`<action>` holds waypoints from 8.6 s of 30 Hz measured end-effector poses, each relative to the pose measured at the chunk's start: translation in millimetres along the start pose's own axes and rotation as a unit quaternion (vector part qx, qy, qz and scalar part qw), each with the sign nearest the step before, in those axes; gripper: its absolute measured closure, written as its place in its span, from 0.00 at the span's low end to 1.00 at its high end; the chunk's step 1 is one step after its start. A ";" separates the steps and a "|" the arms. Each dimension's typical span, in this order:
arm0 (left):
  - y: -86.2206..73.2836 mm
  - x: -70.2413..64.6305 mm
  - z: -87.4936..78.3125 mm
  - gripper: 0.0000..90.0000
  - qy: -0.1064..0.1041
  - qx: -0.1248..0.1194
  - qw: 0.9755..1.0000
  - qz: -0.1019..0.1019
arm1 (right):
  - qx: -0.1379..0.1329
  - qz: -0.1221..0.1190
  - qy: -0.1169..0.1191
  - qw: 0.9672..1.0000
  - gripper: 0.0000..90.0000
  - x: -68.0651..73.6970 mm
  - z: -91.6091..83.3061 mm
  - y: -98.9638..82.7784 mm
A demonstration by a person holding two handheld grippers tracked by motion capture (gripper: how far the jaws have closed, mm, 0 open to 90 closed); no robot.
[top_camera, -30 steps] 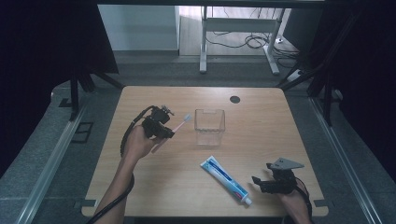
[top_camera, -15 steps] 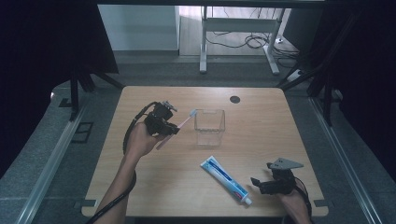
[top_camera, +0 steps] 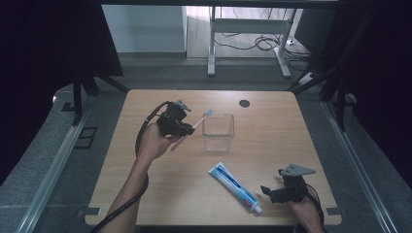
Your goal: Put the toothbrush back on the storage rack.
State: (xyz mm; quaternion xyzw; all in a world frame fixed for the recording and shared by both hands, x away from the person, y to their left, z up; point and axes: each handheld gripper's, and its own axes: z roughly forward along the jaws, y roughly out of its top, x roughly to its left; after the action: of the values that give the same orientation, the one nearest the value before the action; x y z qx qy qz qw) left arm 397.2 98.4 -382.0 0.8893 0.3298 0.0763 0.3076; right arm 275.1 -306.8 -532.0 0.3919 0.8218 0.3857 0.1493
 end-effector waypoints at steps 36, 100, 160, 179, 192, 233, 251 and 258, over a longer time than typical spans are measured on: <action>53.2 -11.8 32.3 0.88 0.004 -0.064 0.998 0.006 | 0.003 0.000 -0.001 1.000 0.00 -0.2 0.3 -0.2; 59.1 -17.9 122.2 0.88 0.027 -0.038 0.999 0.023 | 0.016 0.000 0.001 1.000 0.02 -0.9 2.1 -1.5; 35.5 -32.7 65.5 0.20 0.026 -0.043 0.998 0.045 | 0.019 -0.007 0.000 1.000 0.02 1.0 3.2 -1.5; 4.6 -29.2 42.0 0.14 0.029 -0.051 0.997 0.041 | 0.021 -0.008 -0.001 1.000 0.02 1.6 3.9 -1.5; -24.5 -33.6 32.8 0.14 0.027 -0.063 0.997 0.042 | 0.021 -0.009 -0.003 1.000 0.02 2.1 3.8 -1.5; -112.7 -51.6 18.7 0.14 0.025 -0.060 0.998 0.016 | 0.024 -0.012 -0.005 1.000 0.02 4.8 4.3 -1.1; -155.7 -58.2 30.8 0.14 0.045 -0.069 0.996 0.017 | 0.024 -0.014 -0.003 1.000 0.02 6.8 4.8 -0.8; -169.4 -59.4 37.7 0.14 0.056 -0.055 0.997 0.022 | 0.022 -0.017 -0.003 1.000 0.02 8.3 4.8 -0.4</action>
State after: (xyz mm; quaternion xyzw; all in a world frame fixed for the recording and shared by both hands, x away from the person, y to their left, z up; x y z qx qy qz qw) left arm 272.8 142.5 -509.4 0.8722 0.3225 0.1509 0.3355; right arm 272.1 -298.1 -535.0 0.3823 0.8362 0.3638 0.1492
